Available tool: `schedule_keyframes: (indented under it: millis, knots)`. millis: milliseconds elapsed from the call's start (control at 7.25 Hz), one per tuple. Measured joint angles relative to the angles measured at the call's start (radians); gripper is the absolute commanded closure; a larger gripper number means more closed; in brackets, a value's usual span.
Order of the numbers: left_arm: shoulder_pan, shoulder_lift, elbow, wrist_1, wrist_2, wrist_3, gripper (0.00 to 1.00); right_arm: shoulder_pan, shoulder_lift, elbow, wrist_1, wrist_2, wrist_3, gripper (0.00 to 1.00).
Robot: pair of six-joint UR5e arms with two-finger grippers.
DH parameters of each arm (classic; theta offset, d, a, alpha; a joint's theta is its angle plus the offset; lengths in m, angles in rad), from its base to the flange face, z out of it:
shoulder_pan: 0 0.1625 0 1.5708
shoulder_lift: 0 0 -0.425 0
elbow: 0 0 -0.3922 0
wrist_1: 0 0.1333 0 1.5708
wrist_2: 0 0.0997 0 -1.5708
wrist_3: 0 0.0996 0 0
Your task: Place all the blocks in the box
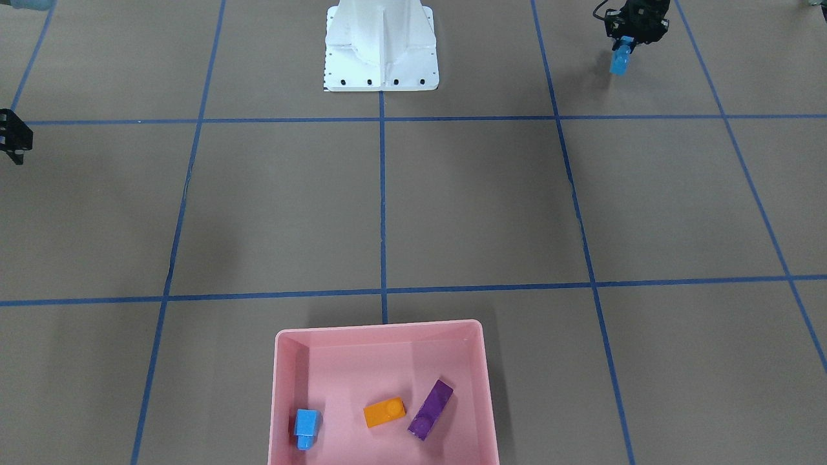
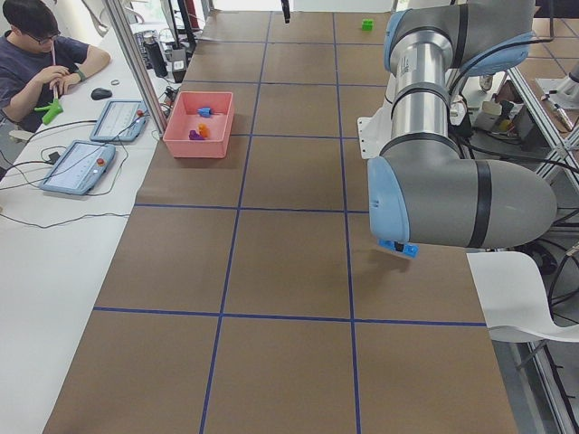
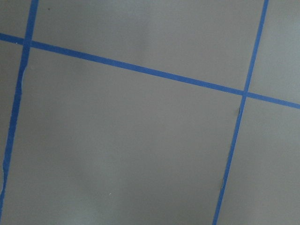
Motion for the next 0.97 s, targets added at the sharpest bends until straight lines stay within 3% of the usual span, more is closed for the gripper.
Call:
schedule_keyframes:
  millis: [138,276,552,966]
  knots:
    - [-0.075,-0.003,-0.053,0.000,-0.054,-0.012,1.00,0.018,-0.054,0.010,0.034,0.007,-0.041,0.00]
    - [-0.187,-0.022,-0.085,0.001,-0.166,-0.002,1.00,0.029,-0.131,0.015,0.119,0.022,-0.061,0.00]
    - [-0.496,-0.106,-0.088,0.025,-0.400,0.157,1.00,0.049,-0.311,0.014,0.337,0.072,-0.081,0.00]
    - [-0.910,-0.410,0.045,0.253,-0.667,0.420,1.00,0.221,-0.437,-0.052,0.412,0.173,-0.303,0.00]
